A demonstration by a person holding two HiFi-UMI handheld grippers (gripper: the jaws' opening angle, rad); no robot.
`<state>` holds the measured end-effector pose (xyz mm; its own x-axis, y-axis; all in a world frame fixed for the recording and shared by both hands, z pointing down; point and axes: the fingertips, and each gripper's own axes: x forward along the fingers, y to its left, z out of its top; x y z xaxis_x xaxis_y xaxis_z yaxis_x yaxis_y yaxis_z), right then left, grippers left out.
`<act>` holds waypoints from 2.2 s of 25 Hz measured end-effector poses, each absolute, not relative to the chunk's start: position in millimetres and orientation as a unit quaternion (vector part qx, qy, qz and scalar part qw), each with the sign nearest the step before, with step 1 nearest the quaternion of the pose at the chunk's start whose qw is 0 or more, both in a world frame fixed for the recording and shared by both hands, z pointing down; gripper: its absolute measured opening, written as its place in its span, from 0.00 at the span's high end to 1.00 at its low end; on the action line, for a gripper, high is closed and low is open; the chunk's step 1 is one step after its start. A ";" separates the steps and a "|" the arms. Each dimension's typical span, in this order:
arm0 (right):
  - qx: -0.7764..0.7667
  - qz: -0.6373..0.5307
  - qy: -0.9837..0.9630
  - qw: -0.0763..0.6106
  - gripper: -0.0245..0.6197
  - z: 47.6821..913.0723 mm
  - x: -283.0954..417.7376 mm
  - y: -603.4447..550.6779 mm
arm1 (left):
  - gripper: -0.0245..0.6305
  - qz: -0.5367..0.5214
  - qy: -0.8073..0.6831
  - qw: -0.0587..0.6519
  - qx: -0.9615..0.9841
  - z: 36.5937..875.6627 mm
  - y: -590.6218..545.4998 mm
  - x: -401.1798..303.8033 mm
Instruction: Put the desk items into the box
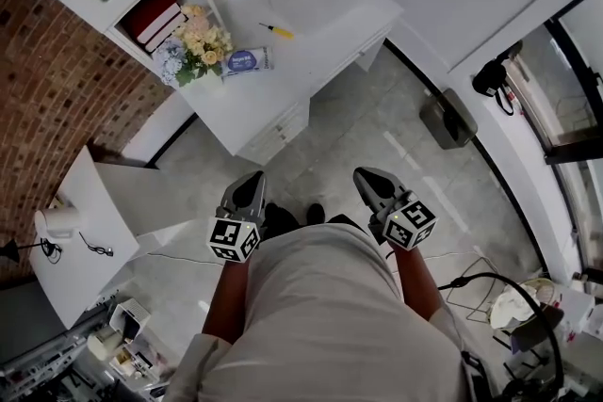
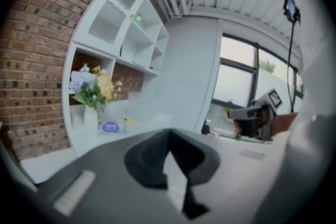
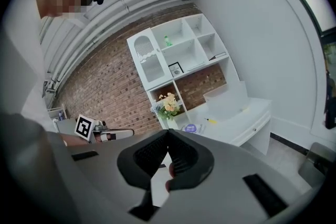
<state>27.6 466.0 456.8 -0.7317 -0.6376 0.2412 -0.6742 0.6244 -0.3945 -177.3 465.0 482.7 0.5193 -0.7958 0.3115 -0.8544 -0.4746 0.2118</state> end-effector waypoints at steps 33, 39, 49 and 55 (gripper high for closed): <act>0.396 0.270 -0.876 0.051 0.96 482.9 -13.7 257.2 | 0.96 0.192 -0.443 0.132 0.866 535.3 241.9 -203.0; 0.405 0.272 -0.871 0.062 0.96 489.7 -35.0 215.4 | 0.96 0.190 -0.399 0.140 0.886 550.9 205.6 -202.3; 0.390 0.266 -0.879 0.072 0.96 483.9 -64.3 167.2 | 0.96 0.183 -0.383 0.141 0.894 546.6 174.3 -209.6; 0.359 0.258 -0.893 0.080 0.96 478.0 -72.3 138.6 | 0.96 0.178 -0.406 0.147 0.884 544.5 164.4 -211.7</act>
